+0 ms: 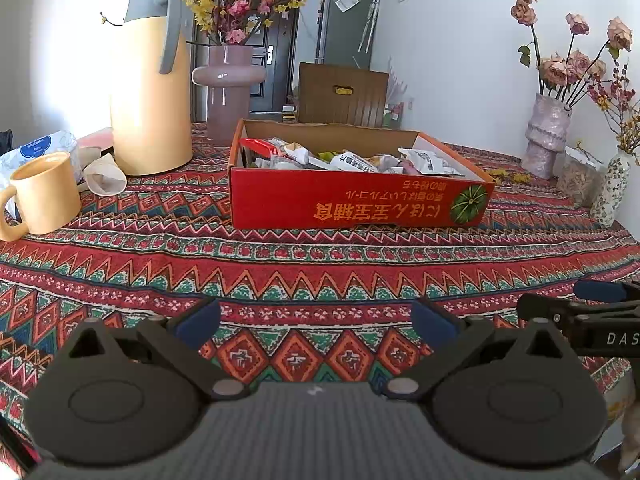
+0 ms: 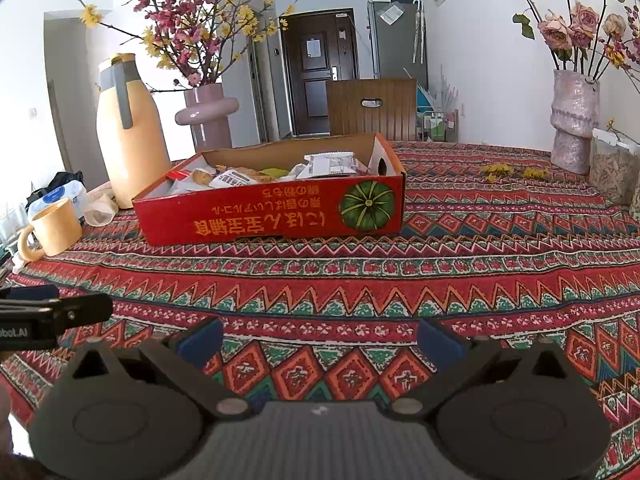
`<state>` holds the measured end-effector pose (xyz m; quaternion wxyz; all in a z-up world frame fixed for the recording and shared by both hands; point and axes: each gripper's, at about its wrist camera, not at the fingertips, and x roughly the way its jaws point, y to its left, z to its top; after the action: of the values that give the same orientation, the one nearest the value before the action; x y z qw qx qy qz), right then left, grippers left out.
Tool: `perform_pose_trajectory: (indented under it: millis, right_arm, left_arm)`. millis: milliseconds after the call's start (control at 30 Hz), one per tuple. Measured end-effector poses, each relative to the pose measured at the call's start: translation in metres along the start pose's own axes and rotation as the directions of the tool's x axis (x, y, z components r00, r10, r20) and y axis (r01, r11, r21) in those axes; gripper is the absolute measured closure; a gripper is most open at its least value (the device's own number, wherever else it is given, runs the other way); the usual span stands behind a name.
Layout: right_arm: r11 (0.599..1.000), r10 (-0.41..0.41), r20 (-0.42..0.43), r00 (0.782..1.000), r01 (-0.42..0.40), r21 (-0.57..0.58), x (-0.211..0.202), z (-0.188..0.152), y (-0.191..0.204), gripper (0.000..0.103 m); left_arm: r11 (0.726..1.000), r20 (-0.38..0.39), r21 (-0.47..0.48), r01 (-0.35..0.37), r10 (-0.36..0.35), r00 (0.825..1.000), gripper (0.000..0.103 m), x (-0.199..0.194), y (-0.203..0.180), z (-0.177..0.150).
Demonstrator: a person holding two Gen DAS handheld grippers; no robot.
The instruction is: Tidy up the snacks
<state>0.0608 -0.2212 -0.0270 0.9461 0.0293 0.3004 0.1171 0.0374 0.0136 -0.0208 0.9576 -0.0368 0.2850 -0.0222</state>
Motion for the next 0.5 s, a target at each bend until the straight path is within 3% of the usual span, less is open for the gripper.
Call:
perform_pose_trajectory:
  millis: [500]
  right_arm:
    - [1.000,-0.005,0.008,1.000,0.005,0.000,-0.0023,0.0015,-0.0017,0.000]
  left_arm:
    - [1.000,0.000,0.002,0.003,-0.003,1.000,0.000,-0.0015,-0.0009,-0.0004]
